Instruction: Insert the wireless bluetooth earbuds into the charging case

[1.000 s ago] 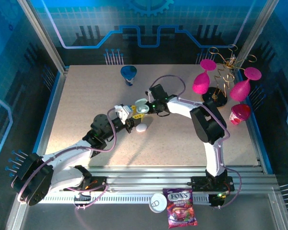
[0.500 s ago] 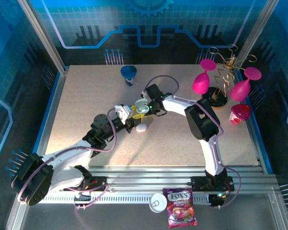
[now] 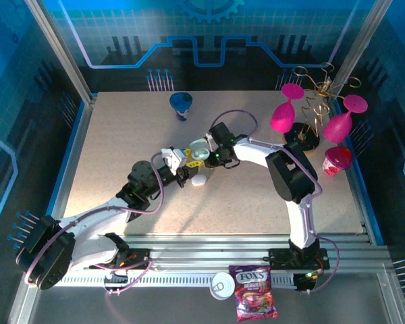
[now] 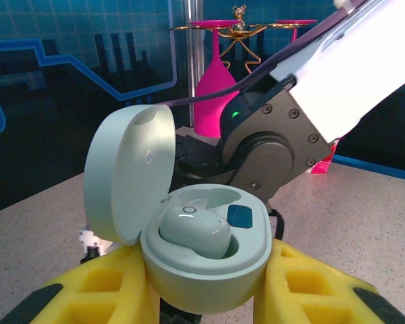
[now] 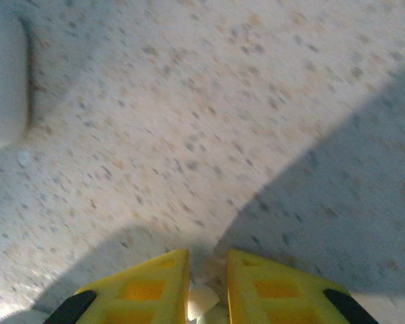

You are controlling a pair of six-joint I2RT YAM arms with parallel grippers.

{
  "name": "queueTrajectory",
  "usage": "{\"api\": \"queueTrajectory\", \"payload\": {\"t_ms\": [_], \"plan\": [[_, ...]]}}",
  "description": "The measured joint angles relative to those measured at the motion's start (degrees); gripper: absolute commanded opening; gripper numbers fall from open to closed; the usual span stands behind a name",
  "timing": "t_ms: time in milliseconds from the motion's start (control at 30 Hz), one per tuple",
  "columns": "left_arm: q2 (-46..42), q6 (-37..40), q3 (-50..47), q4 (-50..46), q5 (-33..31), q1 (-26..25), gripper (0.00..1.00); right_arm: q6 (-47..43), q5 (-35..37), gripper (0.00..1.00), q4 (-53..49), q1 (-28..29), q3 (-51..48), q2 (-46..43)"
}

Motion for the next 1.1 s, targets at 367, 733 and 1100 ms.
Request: {"api": "queueTrajectory", "payload": {"t_ms": [367, 733, 1100], "plan": [[0.00, 0.00, 0.00, -1.01, 0.00, 0.00, 0.32, 3.85, 4.90, 0.23, -1.51, -3.19, -13.00, -10.36], [0.02, -0.02, 0.00, -1.01, 0.02, 0.00, 0.32, 5.70, 3.80, 0.34, 0.04, -4.22, -18.93, -16.28], [-0.11, 0.00, 0.00, -1.01, 0.00, 0.00, 0.31, 1.11, 9.31, 0.36, -5.46, -0.57, -13.27, -17.09]]}}
